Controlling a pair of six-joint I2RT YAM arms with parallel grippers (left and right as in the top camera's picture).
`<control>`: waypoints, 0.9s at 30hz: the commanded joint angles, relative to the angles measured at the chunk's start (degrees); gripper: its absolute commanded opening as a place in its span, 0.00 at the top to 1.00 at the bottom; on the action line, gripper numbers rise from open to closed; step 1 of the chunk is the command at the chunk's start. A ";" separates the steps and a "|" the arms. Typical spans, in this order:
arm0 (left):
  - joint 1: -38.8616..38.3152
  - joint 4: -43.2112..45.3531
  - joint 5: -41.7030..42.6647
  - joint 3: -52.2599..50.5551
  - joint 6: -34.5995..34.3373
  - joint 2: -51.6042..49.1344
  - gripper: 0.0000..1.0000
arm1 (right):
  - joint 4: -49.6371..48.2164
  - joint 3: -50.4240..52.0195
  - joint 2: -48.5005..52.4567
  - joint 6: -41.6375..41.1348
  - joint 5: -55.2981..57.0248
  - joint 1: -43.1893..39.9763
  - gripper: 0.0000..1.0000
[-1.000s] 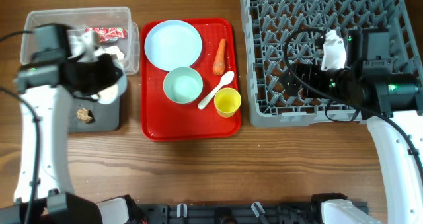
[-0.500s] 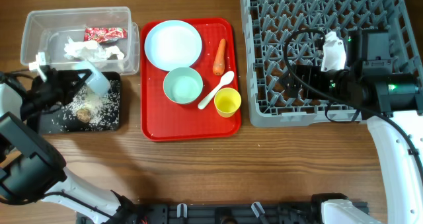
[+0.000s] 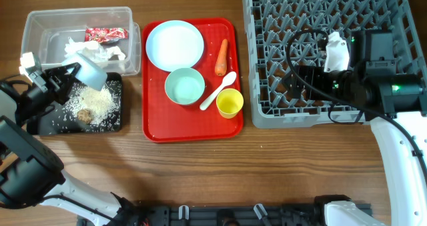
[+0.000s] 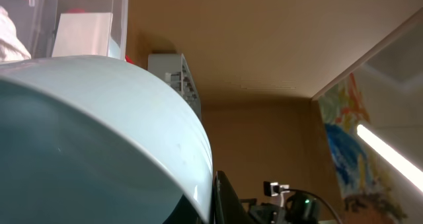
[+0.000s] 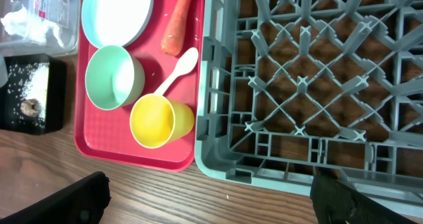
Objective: Sort waste into correct bins and load items into the dishwasher rack
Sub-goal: 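Tip the rice from the blue bowl onto the black tray with the left gripper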
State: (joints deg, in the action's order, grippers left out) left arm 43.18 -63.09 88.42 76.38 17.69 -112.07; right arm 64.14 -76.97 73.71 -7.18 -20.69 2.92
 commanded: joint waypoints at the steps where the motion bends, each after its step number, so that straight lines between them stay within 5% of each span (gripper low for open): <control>1: 1.20 -0.39 1.90 0.55 -4.94 -0.35 0.96 | 0.00 -0.26 0.02 1.03 0.35 0.13 0.00; 12: 4.17 -3.45 -3.45 0.57 -9.55 -0.24 0.96 | -0.09 -0.26 0.02 0.98 0.33 0.13 0.00; 18: 2.51 -11.17 -5.79 0.57 -2.86 9.09 0.96 | -0.98 -0.26 0.02 0.98 0.35 0.13 0.00; 24: -13.00 -12.15 -37.03 0.57 -8.15 31.10 0.96 | -1.88 -0.26 0.02 1.03 0.37 0.13 0.00; 27: -25.31 -12.11 -58.31 0.55 -18.95 38.80 0.96 | -1.97 -0.26 0.02 0.98 0.37 0.13 0.00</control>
State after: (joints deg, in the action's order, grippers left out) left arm 28.29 -75.02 55.46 76.40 9.52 -80.12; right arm 62.50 -76.97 73.71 -7.18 -20.69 2.92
